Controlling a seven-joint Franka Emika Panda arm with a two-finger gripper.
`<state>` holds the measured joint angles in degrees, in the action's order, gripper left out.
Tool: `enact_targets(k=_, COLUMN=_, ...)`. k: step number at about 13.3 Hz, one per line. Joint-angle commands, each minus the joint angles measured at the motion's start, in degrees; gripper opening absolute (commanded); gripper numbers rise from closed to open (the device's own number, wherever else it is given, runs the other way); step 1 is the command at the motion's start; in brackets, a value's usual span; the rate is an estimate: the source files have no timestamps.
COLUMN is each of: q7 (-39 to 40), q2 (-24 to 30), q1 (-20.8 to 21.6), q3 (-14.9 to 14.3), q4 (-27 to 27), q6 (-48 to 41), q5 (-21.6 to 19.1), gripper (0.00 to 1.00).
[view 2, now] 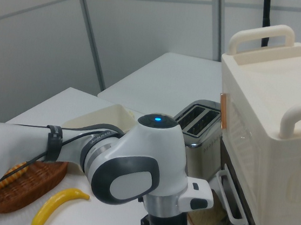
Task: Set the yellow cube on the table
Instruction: 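Lift the yellow cube off the purple cube and carry it off the plate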
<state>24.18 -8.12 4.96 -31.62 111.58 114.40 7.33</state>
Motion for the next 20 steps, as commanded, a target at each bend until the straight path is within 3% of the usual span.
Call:
enact_targets(k=1, q7=0.52, q2=1.09, q1=1.45, q3=-1.69, q4=1.01, q6=1.18, q5=1.28, gripper=1.0)
enact_targets(k=7, q7=1.66, q2=-0.49, q1=1.28, q3=-1.69, q4=2.15, q6=1.79, q5=1.72, gripper=1.0)
enact_targets(k=8, q7=1.66, q2=-0.58, q1=1.36, q3=-1.69, q4=2.32, q6=1.79, q5=1.72, gripper=0.85)
enact_targets(k=10, q7=1.66, q2=-0.06, q1=1.45, q3=-1.69, q4=2.15, q6=1.1, q5=1.55, gripper=0.25)
enact_targets(k=11, q7=1.57, q2=0.55, q1=1.71, q3=-1.69, q4=2.06, q6=0.31, q5=1.46, gripper=0.02)
enact_targets(k=15, q7=0.97, q2=4.86, q1=4.78, q3=-0.64, q4=-2.49, q6=-12.23, q5=0.76, gripper=0.0)
enact_targets(k=16, q7=-4.09, q2=5.04, q1=7.14, q3=1.97, q4=-2.6, q6=-13.66, q5=0.75, gripper=0.03)
enact_targets(k=18, q7=-17.44, q2=4.17, q1=7.69, q3=10.57, q4=-1.02, q6=-12.72, q5=0.75, gripper=0.19)
enact_targets(k=20, q7=-28.26, q2=2.15, q1=7.78, q3=17.79, q4=0.03, q6=-8.6, q5=0.75, gripper=0.22)
